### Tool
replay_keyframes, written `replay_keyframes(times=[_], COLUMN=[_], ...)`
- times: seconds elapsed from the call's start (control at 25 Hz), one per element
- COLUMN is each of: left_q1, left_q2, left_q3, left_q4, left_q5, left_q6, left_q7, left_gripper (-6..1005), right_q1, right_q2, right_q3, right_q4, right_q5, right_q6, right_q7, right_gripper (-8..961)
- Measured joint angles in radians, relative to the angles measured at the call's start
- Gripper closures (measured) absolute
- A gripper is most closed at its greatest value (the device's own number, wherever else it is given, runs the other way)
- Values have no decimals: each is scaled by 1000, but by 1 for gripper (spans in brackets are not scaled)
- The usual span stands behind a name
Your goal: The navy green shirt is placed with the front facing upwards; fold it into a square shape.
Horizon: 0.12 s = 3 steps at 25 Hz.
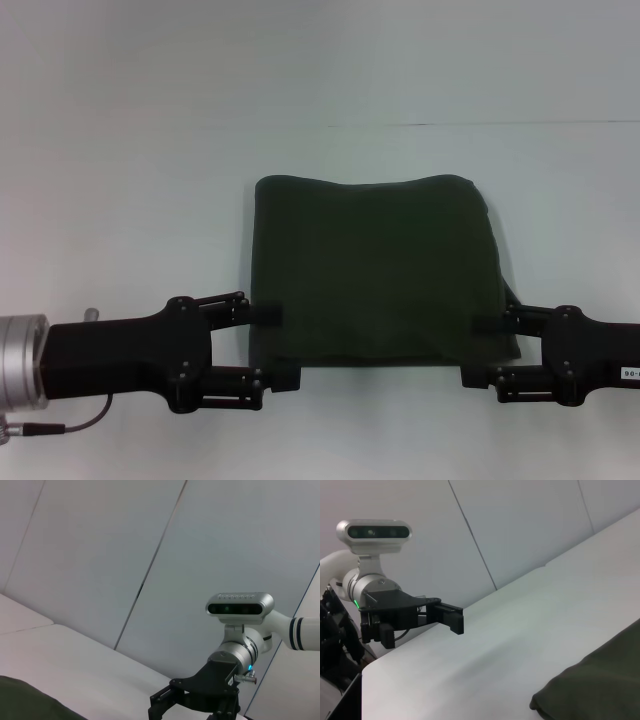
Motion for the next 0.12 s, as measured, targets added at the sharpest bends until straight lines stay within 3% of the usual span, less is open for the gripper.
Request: replay_keyframes(times=[0.12], left_q1=[-4], left_q2=[1], left_q3=[0], left_q4=[0], left_q5=[3], left_q6=[-2], left_q7=[-6], left_gripper=[124], right_q1=[0], right_q2=[-1], right_q3=[-1], right_q4=[-1], right_q5=[0], right_q6=[-1], right_q7=[1], right_gripper=[86])
